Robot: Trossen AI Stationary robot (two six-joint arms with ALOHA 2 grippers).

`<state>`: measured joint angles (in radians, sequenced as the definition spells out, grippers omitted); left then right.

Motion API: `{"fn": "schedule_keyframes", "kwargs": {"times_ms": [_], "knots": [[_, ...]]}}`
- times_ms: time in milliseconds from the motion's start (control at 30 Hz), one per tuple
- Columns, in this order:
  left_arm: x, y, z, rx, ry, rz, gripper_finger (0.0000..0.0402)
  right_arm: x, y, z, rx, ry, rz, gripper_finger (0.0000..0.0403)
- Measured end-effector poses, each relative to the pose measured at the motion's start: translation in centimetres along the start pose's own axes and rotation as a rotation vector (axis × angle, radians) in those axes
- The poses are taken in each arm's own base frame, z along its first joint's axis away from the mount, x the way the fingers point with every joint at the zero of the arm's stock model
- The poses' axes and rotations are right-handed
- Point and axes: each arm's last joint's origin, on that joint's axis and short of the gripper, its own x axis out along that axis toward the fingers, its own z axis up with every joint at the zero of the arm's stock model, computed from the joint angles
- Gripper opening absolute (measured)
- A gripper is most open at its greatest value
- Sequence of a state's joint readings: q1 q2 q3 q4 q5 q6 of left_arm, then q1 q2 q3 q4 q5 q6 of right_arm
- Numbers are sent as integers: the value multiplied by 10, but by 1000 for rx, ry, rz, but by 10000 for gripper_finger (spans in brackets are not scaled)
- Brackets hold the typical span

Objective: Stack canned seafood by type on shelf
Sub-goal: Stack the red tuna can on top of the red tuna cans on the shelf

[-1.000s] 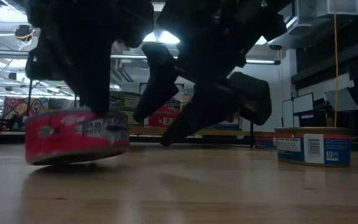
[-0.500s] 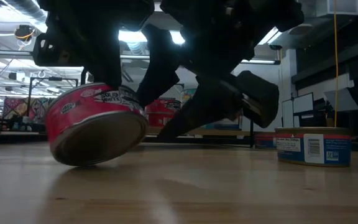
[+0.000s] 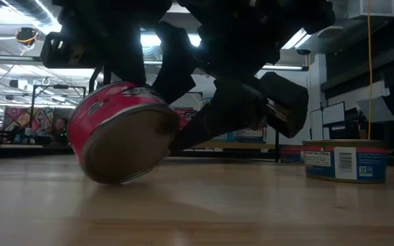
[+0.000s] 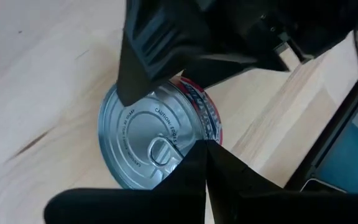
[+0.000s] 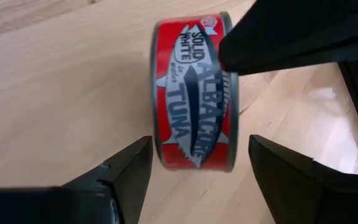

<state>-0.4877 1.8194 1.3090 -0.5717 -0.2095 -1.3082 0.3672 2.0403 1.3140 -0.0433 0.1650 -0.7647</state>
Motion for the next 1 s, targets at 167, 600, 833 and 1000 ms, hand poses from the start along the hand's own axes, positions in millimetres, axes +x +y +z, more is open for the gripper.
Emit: {"fn": "schedule_keyframes", "kwargs": {"times_ms": [167, 600, 833, 1000], "knots": [[0, -2, 3, -10, -13, -19, 0, 0, 0, 0, 0, 1, 1, 260], [1, -2, 7, 4, -9, -36, 0, 0, 1, -1, -6, 10, 12, 130], [1, -4, 7, 37, 22, -69, 35, 0, 2, -1, -8, 10, 13, 136], [-3, -3, 15, 22, 149, -124, 81, -2, 2, -2, -11, 37, 16, 146]]}}
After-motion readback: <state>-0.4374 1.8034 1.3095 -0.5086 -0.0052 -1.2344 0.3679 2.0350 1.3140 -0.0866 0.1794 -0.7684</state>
